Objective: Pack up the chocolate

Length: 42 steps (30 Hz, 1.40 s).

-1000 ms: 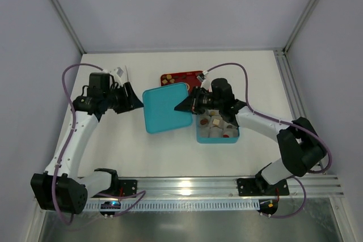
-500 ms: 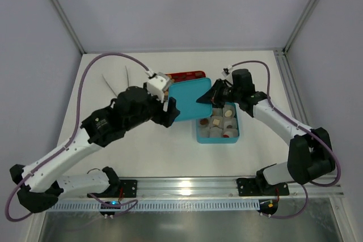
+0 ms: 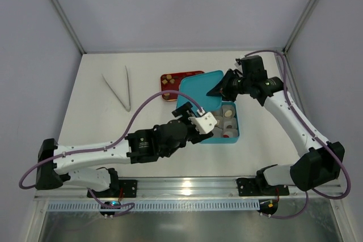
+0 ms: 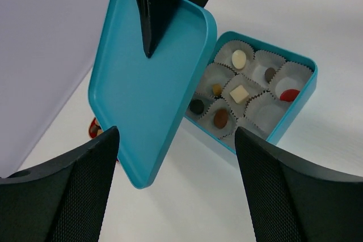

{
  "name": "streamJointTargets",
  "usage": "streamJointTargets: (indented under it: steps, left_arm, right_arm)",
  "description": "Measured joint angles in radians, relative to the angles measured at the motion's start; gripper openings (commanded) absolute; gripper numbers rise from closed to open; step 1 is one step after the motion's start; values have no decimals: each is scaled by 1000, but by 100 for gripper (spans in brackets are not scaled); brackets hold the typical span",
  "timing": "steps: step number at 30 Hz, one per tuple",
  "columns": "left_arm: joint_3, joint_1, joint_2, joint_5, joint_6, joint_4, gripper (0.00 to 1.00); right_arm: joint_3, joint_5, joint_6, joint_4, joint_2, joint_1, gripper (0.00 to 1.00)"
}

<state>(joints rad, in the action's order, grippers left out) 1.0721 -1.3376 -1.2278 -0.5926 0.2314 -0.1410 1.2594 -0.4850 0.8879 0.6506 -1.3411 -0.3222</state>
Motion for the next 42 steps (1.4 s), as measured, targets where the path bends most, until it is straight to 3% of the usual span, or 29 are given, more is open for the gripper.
streamJointTargets:
  steps: [10,28,34,42]
  left_arm:
    - [-114,-10,-29,-36,248,282,80]
    - [-115,-8,-217,-124,466,512,70]
    - [-115,2,-238,-159,523,572,58]
    - [-115,21,-238,-171,565,634,32]
  right_arm:
    - [43,52,35,164,0,3,4]
    - [125,105,118,257,46,-6,4]
    - [124,106,129,261,59,-12,4]
    - [89,103,145,253,66,-19,4]
